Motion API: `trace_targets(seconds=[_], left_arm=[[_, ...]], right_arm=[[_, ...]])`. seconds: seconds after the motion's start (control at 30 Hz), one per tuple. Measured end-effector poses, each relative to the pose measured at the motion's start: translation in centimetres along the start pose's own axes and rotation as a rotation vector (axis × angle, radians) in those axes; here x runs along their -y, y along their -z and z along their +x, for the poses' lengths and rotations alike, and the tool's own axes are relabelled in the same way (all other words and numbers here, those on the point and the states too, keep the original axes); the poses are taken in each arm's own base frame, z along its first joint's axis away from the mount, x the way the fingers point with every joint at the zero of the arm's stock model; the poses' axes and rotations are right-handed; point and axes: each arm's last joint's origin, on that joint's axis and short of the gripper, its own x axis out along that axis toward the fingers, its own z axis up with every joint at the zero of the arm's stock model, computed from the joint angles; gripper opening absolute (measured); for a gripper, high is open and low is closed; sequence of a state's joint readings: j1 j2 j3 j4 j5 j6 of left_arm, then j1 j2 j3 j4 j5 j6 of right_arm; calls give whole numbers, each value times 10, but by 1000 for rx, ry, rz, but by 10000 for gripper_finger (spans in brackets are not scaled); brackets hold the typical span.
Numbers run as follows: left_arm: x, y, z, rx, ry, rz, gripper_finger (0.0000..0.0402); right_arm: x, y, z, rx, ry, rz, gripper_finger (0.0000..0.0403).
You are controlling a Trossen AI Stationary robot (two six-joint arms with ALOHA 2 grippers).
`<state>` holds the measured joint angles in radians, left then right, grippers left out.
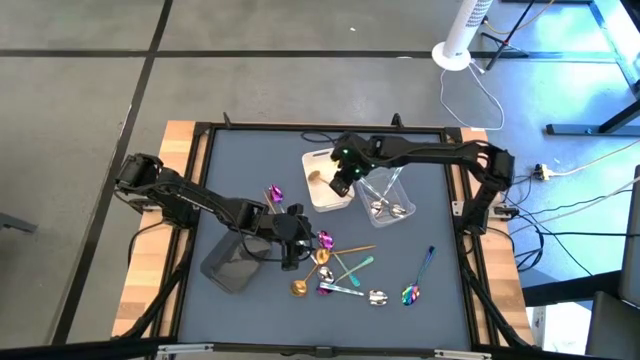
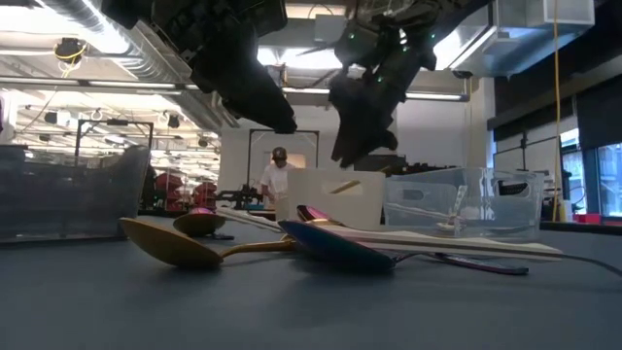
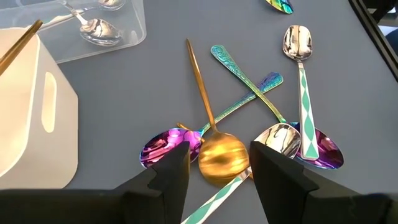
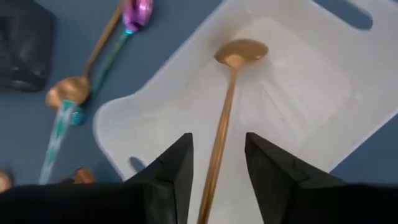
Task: Sort silverware by color (type)
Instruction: Put the green spoon into the transparent bin
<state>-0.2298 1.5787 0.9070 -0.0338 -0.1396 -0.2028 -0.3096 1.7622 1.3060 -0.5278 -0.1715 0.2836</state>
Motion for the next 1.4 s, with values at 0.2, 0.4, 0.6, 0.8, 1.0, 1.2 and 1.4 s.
trace_targets(seconds=[0.2,0.4,0.6,0.8,1.0,1.2,1.4], left_arm=[[0,0,0,3,0,0,162],[1,-5,0,50,10,-7,162],[2,-12,-1,121,24,-15,162],[3,-16,-1,169,41,-21,162],[7,-18,-2,178,97,-14,162],[13,-9,-2,106,95,106,162],[8,-3,1,47,66,190,162]], right_arm=[[-9,-2,-37,61,-31,-70,134],[-15,6,-87,107,-25,-101,134],[-25,21,-130,146,-2,-127,134],[-48,48,-152,121,112,-236,134],[-75,69,-155,69,109,-349,134],[-97,85,-148,42,53,-436,134],[-109,103,-136,20,14,-499,134]])
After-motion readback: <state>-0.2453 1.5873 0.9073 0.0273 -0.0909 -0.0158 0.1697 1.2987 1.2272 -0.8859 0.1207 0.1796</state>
